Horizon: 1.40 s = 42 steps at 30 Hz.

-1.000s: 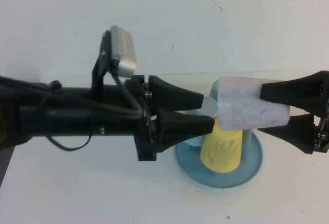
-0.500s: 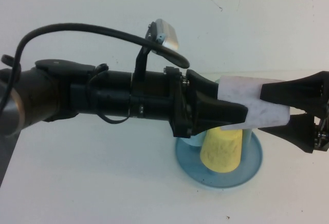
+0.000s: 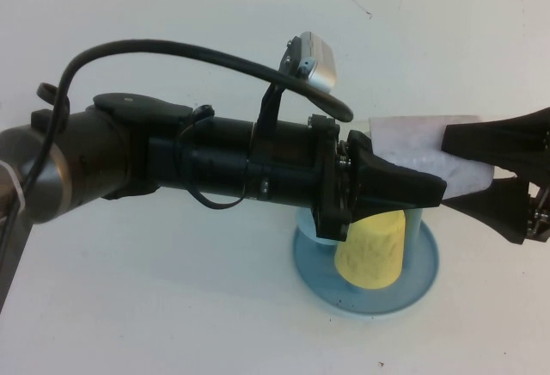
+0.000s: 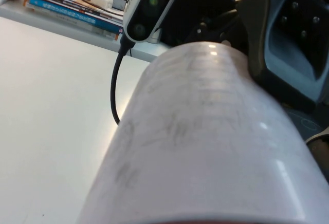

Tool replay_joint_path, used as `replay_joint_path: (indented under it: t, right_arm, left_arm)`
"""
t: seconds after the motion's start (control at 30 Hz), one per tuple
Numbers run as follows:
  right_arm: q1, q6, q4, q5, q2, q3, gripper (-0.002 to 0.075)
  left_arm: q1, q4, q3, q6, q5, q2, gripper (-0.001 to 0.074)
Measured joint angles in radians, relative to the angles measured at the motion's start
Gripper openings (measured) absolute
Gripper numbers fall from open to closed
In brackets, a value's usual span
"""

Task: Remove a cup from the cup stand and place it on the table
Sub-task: Hand over the cup

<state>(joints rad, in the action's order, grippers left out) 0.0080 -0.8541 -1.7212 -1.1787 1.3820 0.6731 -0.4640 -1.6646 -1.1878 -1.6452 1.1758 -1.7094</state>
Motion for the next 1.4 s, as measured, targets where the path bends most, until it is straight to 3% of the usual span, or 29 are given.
replay_joint_path:
  t: [0.7,0.87,1.13,1.4]
  right_arm:
    - [0.0,-0.23,-0.012,-0.001,0.0,0.0,0.0584]
    - [0.0,-0.264,0.014,0.003,0.0,0.0,0.0664]
    - [0.0,-0.251,0.022,0.005,0.0,0.0,0.0689]
    - [-0.03,-0.253,0.029,0.011,-0.033,0.0,0.0692]
  left_arm:
    - [0.0,0.008,-0.002,-0.037,-0.006,0.0,0.0038]
    - [-0.006,0.004,-0.006,-0.023,-0.007,0.0,0.0035]
    - [0.003,0.007,-0.01,0.021,-0.007,0.0,0.0026]
    - [0.073,0.175,-0.01,0.148,-0.002,0.065,0.0024]
